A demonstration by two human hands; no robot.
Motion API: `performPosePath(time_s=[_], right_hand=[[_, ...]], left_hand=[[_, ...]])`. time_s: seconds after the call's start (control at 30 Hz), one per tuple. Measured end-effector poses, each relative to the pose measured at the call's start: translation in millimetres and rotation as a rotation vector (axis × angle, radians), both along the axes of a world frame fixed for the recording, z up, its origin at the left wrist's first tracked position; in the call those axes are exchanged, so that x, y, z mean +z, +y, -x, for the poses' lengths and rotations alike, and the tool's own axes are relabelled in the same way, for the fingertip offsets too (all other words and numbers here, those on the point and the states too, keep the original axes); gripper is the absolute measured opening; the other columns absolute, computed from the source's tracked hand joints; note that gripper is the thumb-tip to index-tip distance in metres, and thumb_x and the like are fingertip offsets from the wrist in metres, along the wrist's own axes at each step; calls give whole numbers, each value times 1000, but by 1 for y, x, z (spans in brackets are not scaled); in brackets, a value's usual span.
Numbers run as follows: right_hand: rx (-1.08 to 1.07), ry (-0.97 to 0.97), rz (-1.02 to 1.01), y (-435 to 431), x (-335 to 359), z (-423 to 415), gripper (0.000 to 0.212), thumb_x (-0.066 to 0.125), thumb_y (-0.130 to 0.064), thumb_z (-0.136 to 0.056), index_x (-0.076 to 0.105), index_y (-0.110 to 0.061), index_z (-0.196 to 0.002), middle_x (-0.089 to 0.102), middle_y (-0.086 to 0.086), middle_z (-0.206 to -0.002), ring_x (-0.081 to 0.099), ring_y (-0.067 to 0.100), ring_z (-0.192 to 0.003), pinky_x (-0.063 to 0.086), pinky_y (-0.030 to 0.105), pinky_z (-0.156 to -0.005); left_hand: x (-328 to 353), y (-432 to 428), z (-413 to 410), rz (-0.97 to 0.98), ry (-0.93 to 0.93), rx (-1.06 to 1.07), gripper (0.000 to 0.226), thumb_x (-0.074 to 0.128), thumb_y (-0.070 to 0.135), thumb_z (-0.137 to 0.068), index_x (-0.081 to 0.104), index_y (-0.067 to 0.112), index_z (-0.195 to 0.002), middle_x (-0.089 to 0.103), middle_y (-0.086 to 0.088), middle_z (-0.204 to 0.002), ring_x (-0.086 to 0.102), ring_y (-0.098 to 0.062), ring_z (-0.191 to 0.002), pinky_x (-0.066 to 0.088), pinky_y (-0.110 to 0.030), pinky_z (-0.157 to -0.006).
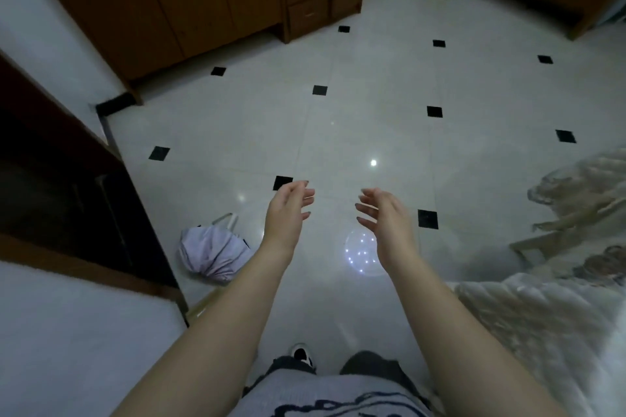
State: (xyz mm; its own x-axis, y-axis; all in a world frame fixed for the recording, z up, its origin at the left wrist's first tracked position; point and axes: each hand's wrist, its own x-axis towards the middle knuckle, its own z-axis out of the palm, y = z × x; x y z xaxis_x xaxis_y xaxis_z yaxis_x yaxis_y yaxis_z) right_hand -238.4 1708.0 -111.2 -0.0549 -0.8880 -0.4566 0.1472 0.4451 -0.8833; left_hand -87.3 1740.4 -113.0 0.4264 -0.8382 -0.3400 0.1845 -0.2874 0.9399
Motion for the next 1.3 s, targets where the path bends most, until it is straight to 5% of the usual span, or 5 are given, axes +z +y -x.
performPosePath(time_s=[1.3], right_hand=[[-784, 111, -30, -573, -36, 323, 19, 48, -15, -94, 67, -13, -93, 66, 8, -96, 65, 20, -86, 53, 33, -75]], left_hand=[[-14, -697, 330, -80, 12, -748, 19, 47, 25, -97, 64, 18, -103, 70, -6, -105, 66, -20, -101, 51, -39, -91]])
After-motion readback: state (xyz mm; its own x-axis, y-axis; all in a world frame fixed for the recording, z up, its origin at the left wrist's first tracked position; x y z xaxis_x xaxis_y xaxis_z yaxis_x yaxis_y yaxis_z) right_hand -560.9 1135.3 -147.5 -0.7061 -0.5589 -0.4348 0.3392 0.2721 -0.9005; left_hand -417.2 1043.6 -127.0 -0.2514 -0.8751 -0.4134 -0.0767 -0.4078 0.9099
